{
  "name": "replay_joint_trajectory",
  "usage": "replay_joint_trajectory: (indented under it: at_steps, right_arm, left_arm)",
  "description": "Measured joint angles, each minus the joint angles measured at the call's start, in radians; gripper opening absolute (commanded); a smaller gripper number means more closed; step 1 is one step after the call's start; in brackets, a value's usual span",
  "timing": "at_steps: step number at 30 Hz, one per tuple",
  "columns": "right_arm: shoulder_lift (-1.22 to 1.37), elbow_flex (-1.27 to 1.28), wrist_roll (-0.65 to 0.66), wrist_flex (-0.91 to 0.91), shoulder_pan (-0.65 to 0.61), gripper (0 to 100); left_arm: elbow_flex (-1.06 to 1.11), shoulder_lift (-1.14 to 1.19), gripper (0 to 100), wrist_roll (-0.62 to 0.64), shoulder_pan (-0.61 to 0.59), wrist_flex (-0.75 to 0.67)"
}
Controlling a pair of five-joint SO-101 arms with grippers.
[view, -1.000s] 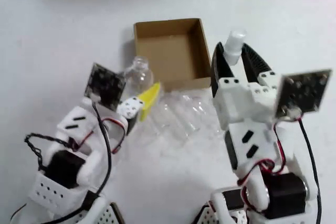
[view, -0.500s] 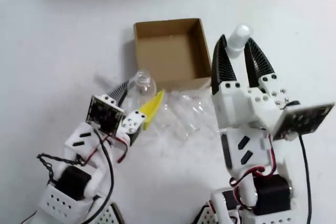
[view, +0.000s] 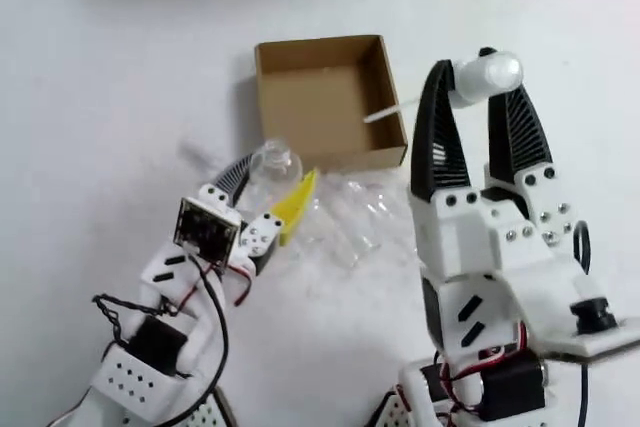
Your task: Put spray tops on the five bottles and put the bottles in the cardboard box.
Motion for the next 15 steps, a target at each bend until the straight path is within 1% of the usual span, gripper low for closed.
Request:
replay_joint_trajectory:
  at_steps: [5, 7, 10, 15]
  right_arm:
    - [0.095, -0.005, 0.0, -0.1, -0.035, 1.5]
    - [0.163, -0.051, 0.0, -0.115, -0.058, 1.5]
    - [0.229, -0.107, 0.0, -0.107, -0.1, 1.5]
    - [0.272, -0.133, 0.0, -0.009, -0.163, 1.5]
  left_arm:
    - [0.057, 0.0, 2, 0.0, 0.0, -0.077]
    - [0.071, 0.0, 2, 0.0, 0.0, -0.097]
    - [0.089, 0.0, 2, 0.0, 0.0, -0.109]
    - [0.129, -0.002, 2, 0.0, 0.0, -0.109]
